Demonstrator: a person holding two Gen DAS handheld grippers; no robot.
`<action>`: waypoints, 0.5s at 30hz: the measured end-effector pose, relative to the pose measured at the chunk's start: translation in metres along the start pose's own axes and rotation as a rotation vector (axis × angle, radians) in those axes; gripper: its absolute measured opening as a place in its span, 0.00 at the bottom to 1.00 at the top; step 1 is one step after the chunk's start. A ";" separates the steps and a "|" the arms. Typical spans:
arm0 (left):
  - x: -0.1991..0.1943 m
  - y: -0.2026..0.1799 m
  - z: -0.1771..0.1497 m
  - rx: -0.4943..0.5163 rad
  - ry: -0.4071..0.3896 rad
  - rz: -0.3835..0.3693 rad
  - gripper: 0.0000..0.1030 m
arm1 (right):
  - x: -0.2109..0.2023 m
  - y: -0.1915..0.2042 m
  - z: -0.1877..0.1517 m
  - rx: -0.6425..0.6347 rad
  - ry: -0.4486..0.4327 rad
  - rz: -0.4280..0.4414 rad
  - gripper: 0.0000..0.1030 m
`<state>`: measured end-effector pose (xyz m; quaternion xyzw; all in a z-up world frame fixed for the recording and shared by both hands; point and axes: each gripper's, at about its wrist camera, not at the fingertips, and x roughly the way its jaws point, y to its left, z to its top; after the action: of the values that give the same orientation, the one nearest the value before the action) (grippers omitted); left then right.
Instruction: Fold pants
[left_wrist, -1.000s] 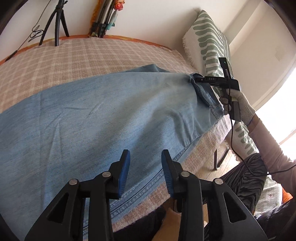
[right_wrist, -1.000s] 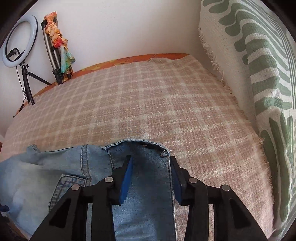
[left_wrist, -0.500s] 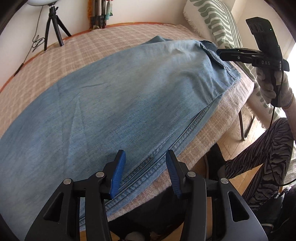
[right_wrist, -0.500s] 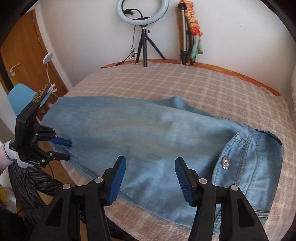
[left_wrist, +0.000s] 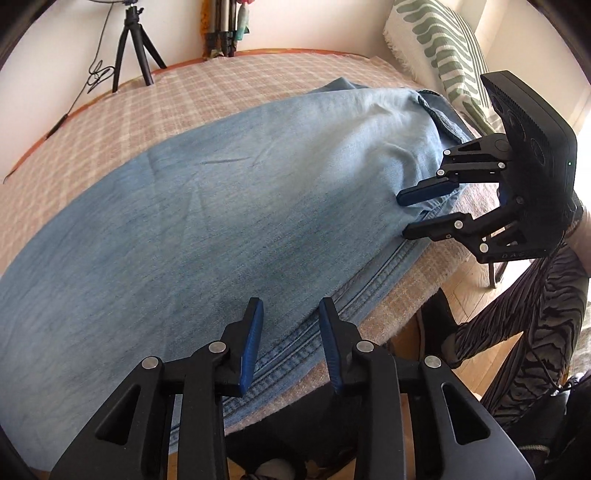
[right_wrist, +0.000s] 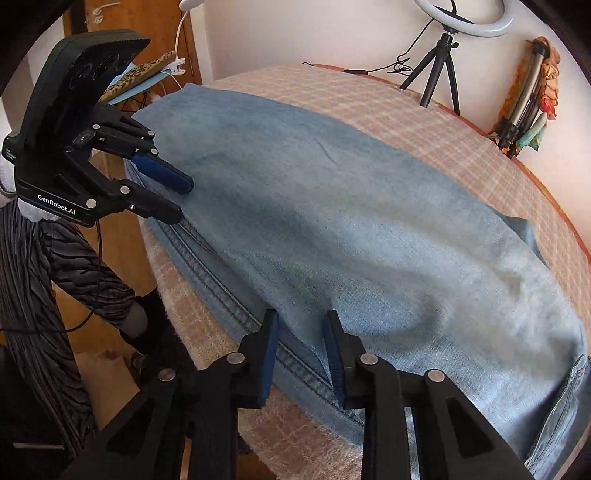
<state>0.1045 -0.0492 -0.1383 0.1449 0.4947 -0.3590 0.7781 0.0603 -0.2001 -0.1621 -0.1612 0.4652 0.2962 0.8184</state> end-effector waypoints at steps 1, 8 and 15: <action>-0.001 0.000 -0.001 0.002 -0.002 -0.006 0.28 | -0.003 -0.002 0.001 0.013 -0.016 0.019 0.09; 0.001 -0.013 -0.003 0.059 -0.022 0.026 0.29 | -0.024 -0.002 0.008 0.018 -0.065 0.045 0.01; 0.006 -0.006 0.001 0.031 -0.008 -0.014 0.08 | -0.028 0.001 0.003 0.026 -0.049 0.090 0.00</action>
<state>0.1021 -0.0567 -0.1418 0.1518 0.4868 -0.3726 0.7753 0.0511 -0.2067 -0.1367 -0.1222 0.4555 0.3307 0.8175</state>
